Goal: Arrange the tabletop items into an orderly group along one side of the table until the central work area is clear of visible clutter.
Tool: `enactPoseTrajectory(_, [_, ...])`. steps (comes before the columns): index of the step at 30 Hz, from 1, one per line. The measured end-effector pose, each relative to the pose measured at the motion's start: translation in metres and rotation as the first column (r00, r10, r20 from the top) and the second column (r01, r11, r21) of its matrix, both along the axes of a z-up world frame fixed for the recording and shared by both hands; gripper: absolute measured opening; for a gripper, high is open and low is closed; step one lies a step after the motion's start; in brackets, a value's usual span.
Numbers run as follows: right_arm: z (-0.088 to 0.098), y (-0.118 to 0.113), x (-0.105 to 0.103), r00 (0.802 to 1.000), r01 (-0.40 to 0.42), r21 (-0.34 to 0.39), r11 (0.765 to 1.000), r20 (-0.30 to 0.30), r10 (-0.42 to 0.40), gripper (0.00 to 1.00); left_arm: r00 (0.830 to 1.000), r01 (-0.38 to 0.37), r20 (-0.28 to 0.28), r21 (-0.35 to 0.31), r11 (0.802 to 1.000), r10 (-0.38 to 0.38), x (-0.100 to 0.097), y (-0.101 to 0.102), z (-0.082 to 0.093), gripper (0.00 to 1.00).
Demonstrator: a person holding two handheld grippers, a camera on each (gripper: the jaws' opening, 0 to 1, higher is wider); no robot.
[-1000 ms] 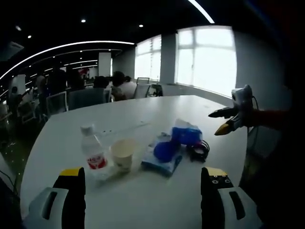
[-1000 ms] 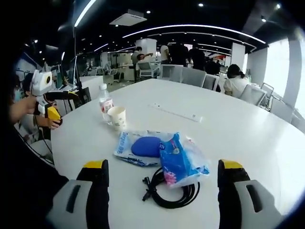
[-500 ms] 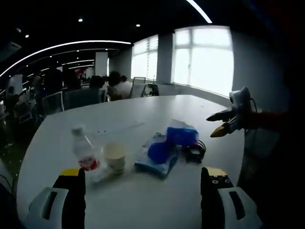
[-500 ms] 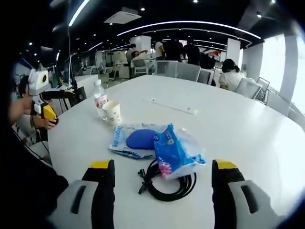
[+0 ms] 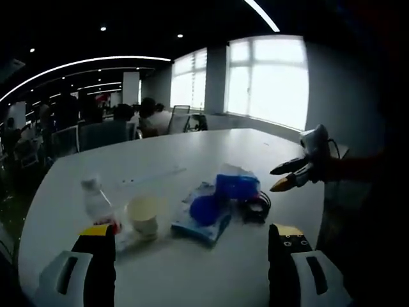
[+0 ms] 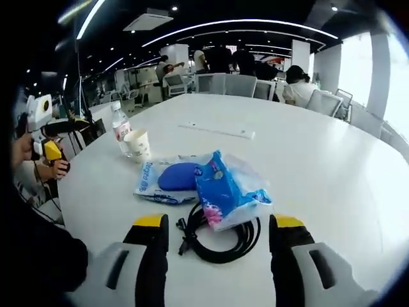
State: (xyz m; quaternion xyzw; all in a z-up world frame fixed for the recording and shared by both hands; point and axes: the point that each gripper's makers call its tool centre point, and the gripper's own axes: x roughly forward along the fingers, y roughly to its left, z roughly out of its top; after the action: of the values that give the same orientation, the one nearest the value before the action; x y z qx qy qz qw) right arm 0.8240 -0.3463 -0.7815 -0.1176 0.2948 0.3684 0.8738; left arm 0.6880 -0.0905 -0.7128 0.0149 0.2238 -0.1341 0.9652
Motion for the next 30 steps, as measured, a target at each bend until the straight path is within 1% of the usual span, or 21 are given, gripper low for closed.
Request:
enactPoseTrajectory(5, [0.002,0.000,-0.001,1.000,0.022,0.017,1.000,-0.008,-0.022,0.60,0.999,0.037,-0.004,0.007,0.999,-0.037,0.007,-0.009,-0.002,0.95])
enactPoseTrajectory(10, [0.000,-0.002,0.001,0.999,0.031,0.007,0.999,-0.008,-0.031,0.58,0.996,0.089,0.002,0.005,0.996,-0.089,0.017,-0.025,-0.001,0.91])
enactPoseTrajectory(13, [-0.001,-0.002,0.002,0.999,0.032,-0.004,0.999,-0.006,-0.032,0.58,0.993,0.119,0.000,0.002,0.993,-0.119,0.026,-0.032,-0.003,0.88])
enactPoseTrajectory(16, [-0.001,-0.001,0.002,0.999,0.039,0.002,0.999,-0.008,-0.039,0.58,0.989,0.148,0.006,0.000,0.989,-0.148,0.034,-0.040,-0.003,0.85])
enactPoseTrajectory(20, [-0.001,-0.001,0.003,0.999,0.046,0.000,0.999,-0.004,-0.046,0.58,0.982,0.189,0.004,-0.009,0.982,-0.189,0.046,-0.051,-0.004,0.76])
enactPoseTrajectory(23, [-0.003,-0.003,0.004,0.998,0.060,-0.001,0.998,-0.008,-0.060,0.57,0.976,0.216,0.004,0.003,0.976,-0.216,0.056,-0.059,-0.005,0.72])
enactPoseTrajectory(26, [-0.005,-0.005,0.005,0.997,0.079,0.009,0.997,-0.015,-0.079,0.57,0.970,0.245,0.010,-0.002,0.970,-0.244,0.064,-0.067,-0.006,0.64])
enactPoseTrajectory(30, [-0.004,-0.007,0.006,0.995,0.102,0.017,0.995,-0.014,-0.102,0.55,0.962,0.272,0.009,-0.007,0.962,-0.272,0.078,-0.077,-0.009,0.61])
